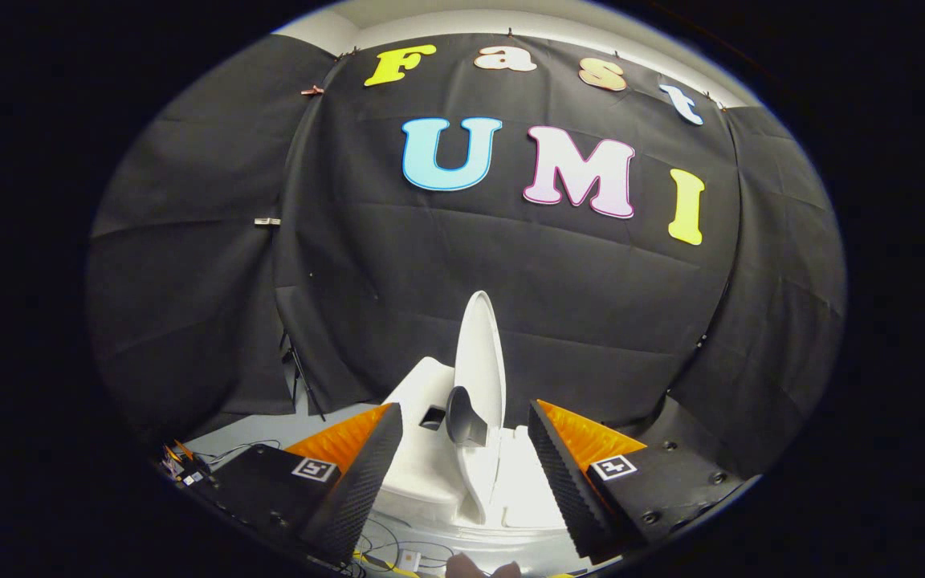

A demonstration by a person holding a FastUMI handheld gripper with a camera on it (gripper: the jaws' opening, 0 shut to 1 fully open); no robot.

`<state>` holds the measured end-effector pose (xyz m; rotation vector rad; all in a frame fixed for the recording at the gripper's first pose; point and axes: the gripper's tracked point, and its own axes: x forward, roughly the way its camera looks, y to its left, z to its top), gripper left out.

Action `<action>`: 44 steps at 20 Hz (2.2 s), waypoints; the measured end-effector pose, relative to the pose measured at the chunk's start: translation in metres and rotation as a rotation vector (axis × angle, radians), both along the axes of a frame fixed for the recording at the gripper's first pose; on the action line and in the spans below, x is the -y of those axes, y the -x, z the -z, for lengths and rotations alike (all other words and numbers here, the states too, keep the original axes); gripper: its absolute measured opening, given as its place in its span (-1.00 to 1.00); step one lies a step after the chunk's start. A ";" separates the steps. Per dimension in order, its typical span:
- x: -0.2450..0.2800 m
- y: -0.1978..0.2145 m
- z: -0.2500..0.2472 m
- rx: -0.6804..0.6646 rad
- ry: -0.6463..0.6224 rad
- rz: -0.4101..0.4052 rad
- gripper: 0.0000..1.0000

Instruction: Open the toilet lid.

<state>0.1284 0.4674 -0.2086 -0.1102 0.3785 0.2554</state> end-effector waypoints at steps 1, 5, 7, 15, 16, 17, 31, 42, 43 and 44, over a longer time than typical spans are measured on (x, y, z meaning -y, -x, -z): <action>0.003 0.002 -0.005 0.003 -0.005 -0.003 0.97; 0.023 0.010 -0.024 0.009 -0.022 -0.018 0.98; 0.034 0.015 -0.035 0.013 -0.033 -0.024 0.97; 0.094 0.033 -0.079 0.055 -0.068 -0.019 0.97; 0.104 0.035 -0.084 0.062 -0.074 -0.013 0.98; 0.114 0.037 -0.092 0.071 -0.082 -0.009 0.98; 0.281 0.059 -0.146 0.179 -0.132 0.158 0.96; 0.377 0.088 -0.165 0.231 -0.141 0.266 0.97; 0.384 0.089 -0.165 0.234 -0.139 0.273 0.97; 0.389 0.090 -0.165 0.231 -0.136 0.274 0.97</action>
